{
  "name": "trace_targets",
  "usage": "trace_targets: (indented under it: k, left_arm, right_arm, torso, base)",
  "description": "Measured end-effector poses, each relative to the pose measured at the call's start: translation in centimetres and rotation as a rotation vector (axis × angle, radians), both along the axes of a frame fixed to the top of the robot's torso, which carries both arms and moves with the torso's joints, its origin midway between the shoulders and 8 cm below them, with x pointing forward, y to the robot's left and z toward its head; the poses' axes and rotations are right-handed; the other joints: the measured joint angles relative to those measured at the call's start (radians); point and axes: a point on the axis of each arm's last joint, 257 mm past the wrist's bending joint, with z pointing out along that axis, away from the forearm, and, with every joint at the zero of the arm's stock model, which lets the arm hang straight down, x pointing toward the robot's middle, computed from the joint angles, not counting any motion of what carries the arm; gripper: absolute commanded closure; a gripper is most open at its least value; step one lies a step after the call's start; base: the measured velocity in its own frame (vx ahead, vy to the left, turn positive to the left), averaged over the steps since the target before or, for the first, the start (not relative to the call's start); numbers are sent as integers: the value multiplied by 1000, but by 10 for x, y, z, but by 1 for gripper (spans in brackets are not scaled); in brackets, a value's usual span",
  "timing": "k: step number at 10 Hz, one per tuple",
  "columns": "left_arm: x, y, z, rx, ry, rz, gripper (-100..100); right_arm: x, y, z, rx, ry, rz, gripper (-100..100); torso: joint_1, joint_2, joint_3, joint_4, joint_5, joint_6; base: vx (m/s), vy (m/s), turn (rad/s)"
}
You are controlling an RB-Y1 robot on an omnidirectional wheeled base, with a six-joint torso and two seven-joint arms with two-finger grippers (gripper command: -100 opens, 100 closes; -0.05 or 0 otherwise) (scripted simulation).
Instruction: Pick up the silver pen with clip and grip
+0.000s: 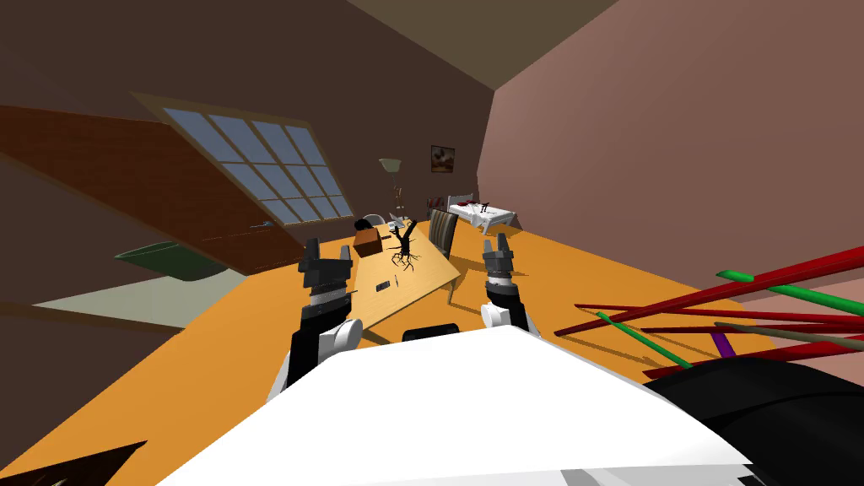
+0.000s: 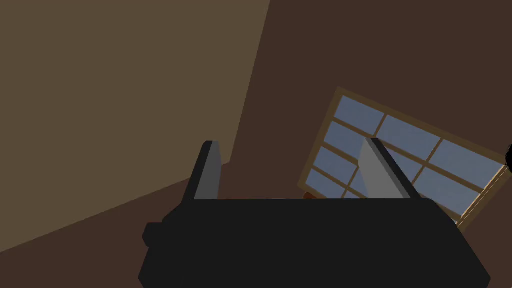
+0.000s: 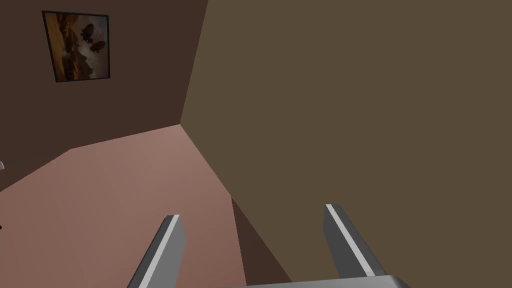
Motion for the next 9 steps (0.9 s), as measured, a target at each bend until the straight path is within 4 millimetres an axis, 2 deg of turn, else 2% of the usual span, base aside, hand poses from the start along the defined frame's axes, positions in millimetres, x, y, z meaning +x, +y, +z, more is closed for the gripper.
trace_targets:
  k: [2, 4, 7, 9]
  left_arm:
    - [6, -2, -9, 28, 33, -18, -100]
    - [11, -4, -26, 57, 95, -39, -100]
    - [29, 0, -70, 99, 235, -67, -100]
    - [38, 6, -114, 126, 356, -81, -100]
  right_arm:
    - [0, 0, 0, 0, 0, 0, 0]
    - [0, 0, 0, 0, 0, 0, 0]
    - [0, 0, 0, 0, 0, 0, 0]
    - [0, 0, 0, 0, 0, 0, 0]
  torso:
    - [-1, 1, 1, 0, 0, 0]
    - [-2, 3, 1, 1, 0, 0]
    - [-4, 3, 2, 1, -1, 0]
    - [-4, 3, 2, 1, -1, 0]
  base:
    - [-24, -25, -63]
    - [-46, -44, -92]
    - [-44, -64, -136]
    - [-32, -63, -109]
